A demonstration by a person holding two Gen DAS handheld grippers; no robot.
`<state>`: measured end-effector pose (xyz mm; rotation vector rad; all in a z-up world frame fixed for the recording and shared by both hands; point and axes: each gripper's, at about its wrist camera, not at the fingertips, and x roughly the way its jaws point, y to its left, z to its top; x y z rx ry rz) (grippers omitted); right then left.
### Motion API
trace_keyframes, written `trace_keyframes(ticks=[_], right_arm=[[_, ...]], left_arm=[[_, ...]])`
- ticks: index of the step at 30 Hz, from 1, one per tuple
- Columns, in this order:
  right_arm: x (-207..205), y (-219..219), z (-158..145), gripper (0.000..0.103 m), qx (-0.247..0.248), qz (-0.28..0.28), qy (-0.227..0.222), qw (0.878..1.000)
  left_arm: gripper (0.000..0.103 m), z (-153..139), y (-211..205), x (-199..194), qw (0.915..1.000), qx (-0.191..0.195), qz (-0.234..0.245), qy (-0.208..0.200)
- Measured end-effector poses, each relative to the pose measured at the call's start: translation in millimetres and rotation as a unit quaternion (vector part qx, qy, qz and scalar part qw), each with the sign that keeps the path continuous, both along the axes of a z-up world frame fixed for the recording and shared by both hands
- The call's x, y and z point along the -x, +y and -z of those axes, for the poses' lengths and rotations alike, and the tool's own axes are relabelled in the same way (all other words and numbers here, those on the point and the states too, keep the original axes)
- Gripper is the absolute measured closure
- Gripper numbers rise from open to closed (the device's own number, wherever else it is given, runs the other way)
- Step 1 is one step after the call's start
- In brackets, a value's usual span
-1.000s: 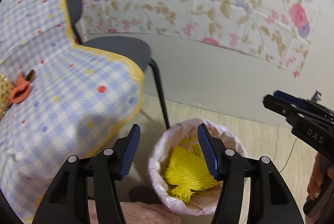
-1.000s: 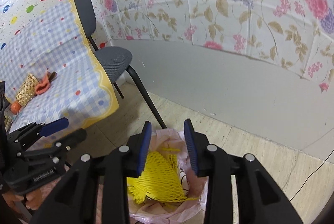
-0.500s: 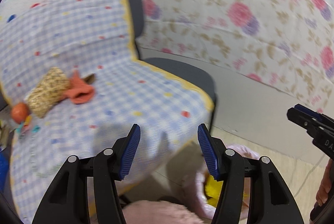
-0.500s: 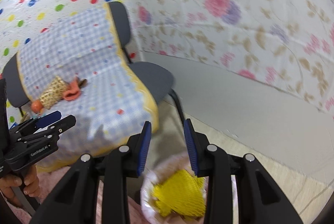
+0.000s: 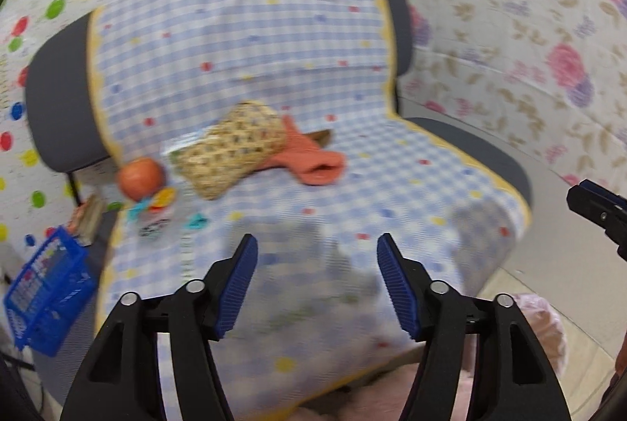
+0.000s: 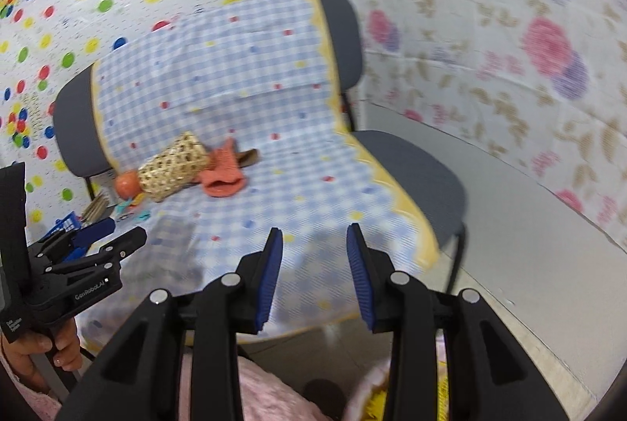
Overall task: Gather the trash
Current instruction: 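Move both tools back toward the chair, then close the left tool on the clear mango-print plastic bag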
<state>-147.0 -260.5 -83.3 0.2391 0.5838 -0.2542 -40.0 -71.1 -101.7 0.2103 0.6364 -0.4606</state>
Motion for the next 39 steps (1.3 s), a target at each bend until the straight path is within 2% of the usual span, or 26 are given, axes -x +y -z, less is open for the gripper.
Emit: trace_keyframes(ticks=[6,12,14,18,27,32,39], right_arm=[[-40.1,20.1,-2.5,0.062,-0.005,-0.04,0.0,0.999],[-78.6,40.1,-2.5,0.053,0.004,-0.072,0.005,0.997],[-90.5,45.7,-0.4,0.049,0.005,-0.082,0.008,0.997],[-116.3,54.2,5.7,0.042,0.01,-0.097,0.015,0.995],[-173.6,49.2,24.6,0.04,0.003,-0.103,0.035,0.994],[-194.0,43.3,34.6,0.04,0.001,-0.105,0.044,0.993],[-218.8,38.8,44.3,0.04,-0.006,-0.108,0.049,0.993]], left_arm=[[0.034,-0.2,38.2,-25.8,0.9986,-0.004,-0.052,0.002],[0.033,8.8,73.0,-60.0,0.9931,-0.002,-0.114,0.027],[0.024,11.7,82.6,-71.5,0.9907,0.003,-0.132,0.034],[0.018,16.8,93.5,-93.4,0.9873,0.003,-0.152,0.045],[0.014,45.6,86.4,-147.6,0.9789,-0.006,-0.18,0.098],[0.014,69.1,87.0,-177.2,0.9664,-0.016,-0.218,0.136],[0.013,75.0,89.7,-200.3,0.9585,-0.008,-0.242,0.151]])
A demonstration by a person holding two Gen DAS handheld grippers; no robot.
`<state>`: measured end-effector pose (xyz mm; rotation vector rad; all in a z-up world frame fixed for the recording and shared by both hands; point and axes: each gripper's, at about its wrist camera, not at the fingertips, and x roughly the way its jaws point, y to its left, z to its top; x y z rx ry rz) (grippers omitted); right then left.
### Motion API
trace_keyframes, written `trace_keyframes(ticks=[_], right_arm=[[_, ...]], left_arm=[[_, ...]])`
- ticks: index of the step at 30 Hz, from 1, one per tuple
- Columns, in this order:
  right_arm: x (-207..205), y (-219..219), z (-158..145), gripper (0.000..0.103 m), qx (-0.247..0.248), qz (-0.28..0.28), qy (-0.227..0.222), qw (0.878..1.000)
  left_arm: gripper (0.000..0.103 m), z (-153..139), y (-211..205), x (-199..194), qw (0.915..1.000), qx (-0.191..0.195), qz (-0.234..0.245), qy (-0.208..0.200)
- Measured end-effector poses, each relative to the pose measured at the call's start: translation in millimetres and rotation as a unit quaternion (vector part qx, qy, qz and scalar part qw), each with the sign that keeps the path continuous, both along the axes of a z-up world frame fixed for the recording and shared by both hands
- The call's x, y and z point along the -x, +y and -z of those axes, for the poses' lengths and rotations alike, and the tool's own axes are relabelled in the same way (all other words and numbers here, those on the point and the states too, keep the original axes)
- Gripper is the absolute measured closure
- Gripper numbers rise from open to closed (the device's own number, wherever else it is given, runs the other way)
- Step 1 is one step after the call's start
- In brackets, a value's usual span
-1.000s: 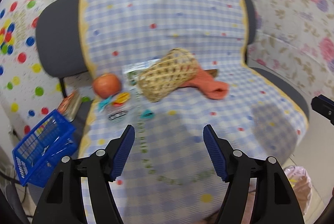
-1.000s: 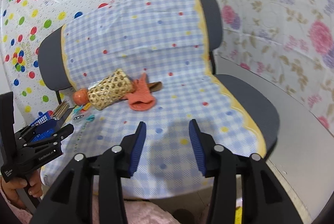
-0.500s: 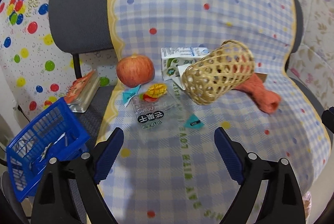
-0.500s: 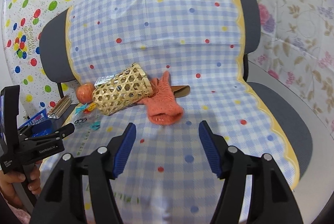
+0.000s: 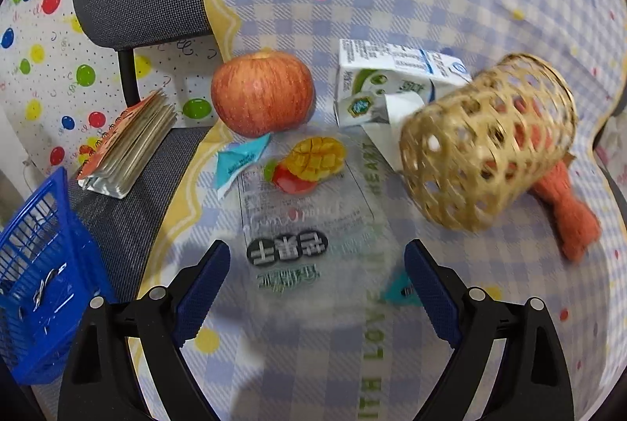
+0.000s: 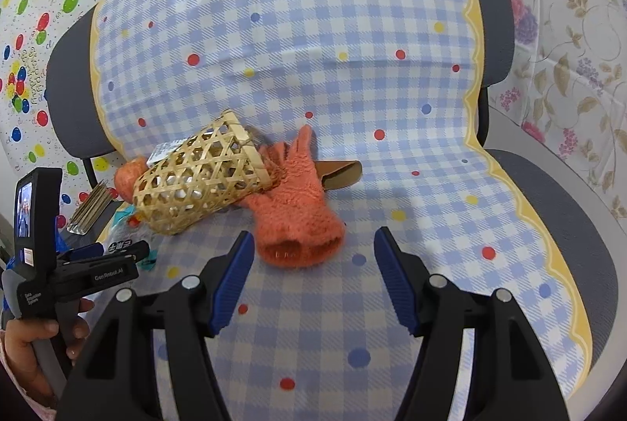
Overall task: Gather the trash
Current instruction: 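Close the left tool on the clear mango-print plastic bag, then grasp the orange knitted glove with the right tool while the left tool holds the bag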
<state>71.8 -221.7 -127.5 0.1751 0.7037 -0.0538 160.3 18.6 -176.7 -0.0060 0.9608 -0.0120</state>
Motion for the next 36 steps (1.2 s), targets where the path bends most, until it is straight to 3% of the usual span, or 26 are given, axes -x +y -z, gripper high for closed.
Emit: trace_keyframes(ticks=[6,11,13,16,19,25,29,34,36], right_arm=[[-8.6,1.6,3.0,0.04,-0.007,-0.006,0.003,1.0],[-5.1,2.3,6.3,0.04,-0.01,-0.01,0.009,1.0],[-1.8,2.3,7.5,0.04,-0.013,-0.011,0.011,1.0],[3.5,3.7,7.0,0.04,-0.013,-0.012,0.013,1.0],[8.1,5.1,5.0,0.04,-0.011,-0.015,0.012,1.0],[13.5,4.8,-0.4,0.041,-0.005,-0.017,0.006,1.0],[11.5,4.3,-0.4,0.055,-0.008,-0.019,0.007,1.0],[3.9,13.9,-3.9,0.055,-0.016,-0.037,0.0,0.999],[-1.8,19.2,-6.7,0.051,-0.016,-0.043,-0.005,0.999]], left_arm=[[0.008,9.8,-4.2,-16.5,0.9997,0.002,-0.009,0.024],[0.01,15.0,9.5,-11.7,0.9987,0.038,-0.008,0.032],[0.023,13.3,12.3,-8.9,0.9987,0.039,0.0,0.031],[0.063,7.4,16.0,-1.1,0.9987,0.043,0.015,0.022],[0.074,-5.4,18.7,12.0,0.9978,0.056,0.036,-0.001],[0.089,-47.3,13.8,57.1,0.9934,0.063,0.061,-0.073],[0.091,-70.9,10.6,74.9,0.9884,0.066,0.073,-0.116],[0.091,-85.8,5.5,67.1,0.9854,0.059,0.079,-0.139],[0.091,-86.3,5.2,62.1,0.9856,0.056,0.077,-0.14]])
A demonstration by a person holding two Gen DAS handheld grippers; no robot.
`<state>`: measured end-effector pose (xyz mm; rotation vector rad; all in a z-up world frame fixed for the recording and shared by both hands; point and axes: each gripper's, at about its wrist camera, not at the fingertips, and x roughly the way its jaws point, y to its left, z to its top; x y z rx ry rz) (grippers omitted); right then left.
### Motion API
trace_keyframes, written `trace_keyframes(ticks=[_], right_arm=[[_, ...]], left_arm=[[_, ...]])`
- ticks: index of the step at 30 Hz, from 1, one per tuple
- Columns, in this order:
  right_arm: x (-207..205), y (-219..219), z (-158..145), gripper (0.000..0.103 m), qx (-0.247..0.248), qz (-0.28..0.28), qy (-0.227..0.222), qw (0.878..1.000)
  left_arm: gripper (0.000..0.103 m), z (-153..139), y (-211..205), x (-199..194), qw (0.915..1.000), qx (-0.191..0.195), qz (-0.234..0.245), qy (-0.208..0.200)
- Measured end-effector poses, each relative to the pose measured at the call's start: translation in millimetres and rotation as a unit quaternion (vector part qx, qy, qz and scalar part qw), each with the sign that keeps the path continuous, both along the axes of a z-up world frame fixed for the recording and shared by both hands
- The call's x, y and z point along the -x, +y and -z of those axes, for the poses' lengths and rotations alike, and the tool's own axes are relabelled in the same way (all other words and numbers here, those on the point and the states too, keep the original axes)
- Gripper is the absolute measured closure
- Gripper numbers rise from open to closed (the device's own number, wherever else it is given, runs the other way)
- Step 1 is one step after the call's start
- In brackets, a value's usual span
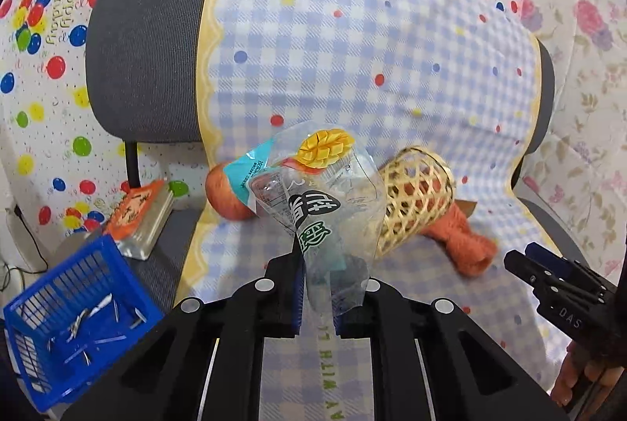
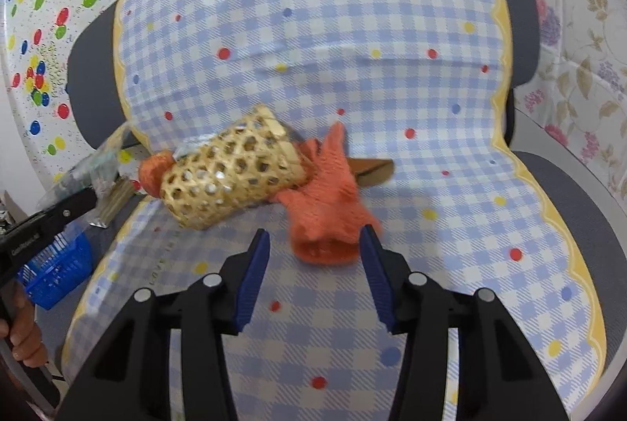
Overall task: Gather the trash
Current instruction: 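Grasp the orange knitted glove with the right tool while the left tool holds the bag, then carry the bag and glove over the bin and open both tools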
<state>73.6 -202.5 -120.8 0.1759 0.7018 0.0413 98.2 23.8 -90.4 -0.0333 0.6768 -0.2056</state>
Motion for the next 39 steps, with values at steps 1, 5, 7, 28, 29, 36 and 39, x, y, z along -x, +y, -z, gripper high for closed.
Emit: trace_keyframes(ticks=[1,5,7,28,29,36,39], right_arm=[[-2.7,2.0,-1.2,0.045,0.004,0.0,-0.002,1.0],[-19.2,1.9,5.2,0.038,0.017,0.002,0.009,1.0],[-30.8,1.1,15.9,0.038,0.027,-0.001,0.025,0.999],[-19.7,-6.9,-39.6,0.089,0.041,0.031,-0.027,0.998],[-12.0,-8.7,-49.5,0.089,0.043,0.037,-0.035,0.998],[32.9,-25.2,-66.7,0.089,0.034,0.058,-0.036,0.997],[53.5,-35.3,-64.5,0.089,0.016,0.067,-0.027,0.997]], left_arm=[[0.091,0.6,-0.2,-2.9,1.0,-0.001,-0.001,0.001],[0.091,5.6,0.7,-9.5,1.0,-0.003,-0.002,0.004],[0.091,10.9,1.7,-14.1,1.0,-0.003,0.0,0.009],[0.091,4.0,-8.2,0.3,0.9997,0.002,0.022,0.006],[0.091,0.6,-9.2,4.4,0.9997,0.002,0.024,0.002],[0.091,-10.0,-14.3,30.9,0.9988,0.007,0.048,-0.006],[0.091,-10.0,-22.9,45.4,0.9978,0.007,0.066,-0.005]])
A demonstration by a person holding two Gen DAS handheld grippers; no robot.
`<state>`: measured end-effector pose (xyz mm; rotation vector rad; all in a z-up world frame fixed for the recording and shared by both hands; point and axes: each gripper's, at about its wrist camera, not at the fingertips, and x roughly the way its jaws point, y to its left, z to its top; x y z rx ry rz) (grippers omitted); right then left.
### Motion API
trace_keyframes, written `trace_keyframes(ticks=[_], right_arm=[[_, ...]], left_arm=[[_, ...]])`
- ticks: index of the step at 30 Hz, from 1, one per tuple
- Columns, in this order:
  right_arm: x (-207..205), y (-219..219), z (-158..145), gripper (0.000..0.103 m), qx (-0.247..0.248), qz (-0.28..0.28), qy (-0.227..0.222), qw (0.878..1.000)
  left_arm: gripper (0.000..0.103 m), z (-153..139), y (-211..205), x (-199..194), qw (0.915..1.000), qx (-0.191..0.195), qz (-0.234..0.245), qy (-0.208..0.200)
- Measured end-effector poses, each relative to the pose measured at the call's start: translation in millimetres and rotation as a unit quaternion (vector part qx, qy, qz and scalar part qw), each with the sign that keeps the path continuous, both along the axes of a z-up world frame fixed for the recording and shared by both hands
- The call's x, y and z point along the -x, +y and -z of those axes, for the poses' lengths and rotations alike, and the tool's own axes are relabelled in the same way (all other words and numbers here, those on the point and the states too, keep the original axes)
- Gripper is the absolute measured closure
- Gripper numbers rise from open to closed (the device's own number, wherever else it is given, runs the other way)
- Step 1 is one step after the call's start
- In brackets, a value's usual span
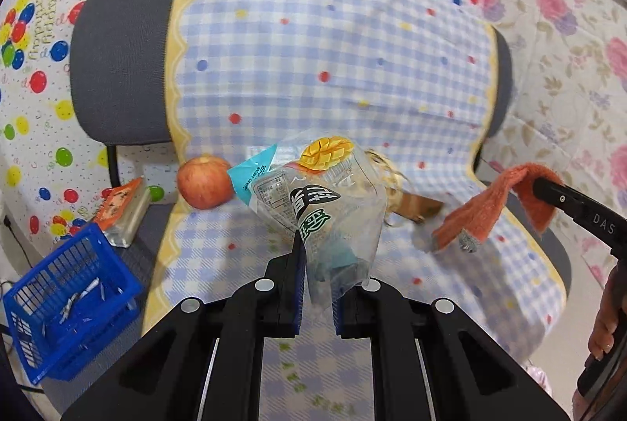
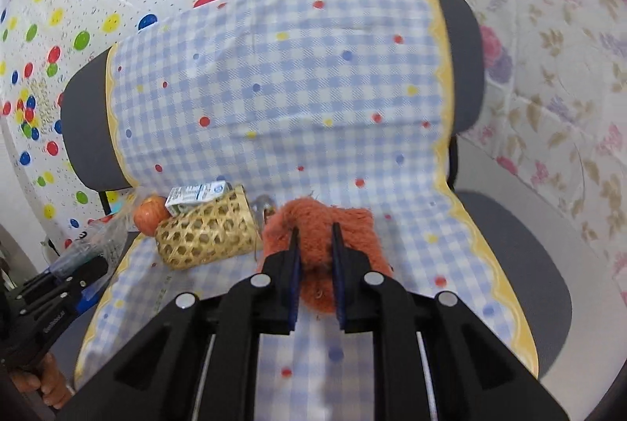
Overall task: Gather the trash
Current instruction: 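Carry the bag and glove over the bin and open both tools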
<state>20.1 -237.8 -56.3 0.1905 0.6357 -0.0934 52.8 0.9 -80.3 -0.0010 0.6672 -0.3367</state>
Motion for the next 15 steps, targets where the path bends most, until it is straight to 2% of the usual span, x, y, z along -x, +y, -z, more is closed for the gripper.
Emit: trace_keyframes(ticks=[9,15], right_arm=[[71.2,-22.9,-5.4,0.089,0.002,0.042,-0.022,0.999],[125.3,-41.1,-5.9,0.089,0.004,0.078,-0.036,0.996]], left_arm=[[0.091,3.6,-49.3,44.6,0.997,0.005,0.076,-0.006],[0.091,7.8,-87.7,77.1,0.9905,0.008,0.137,-0.012]])
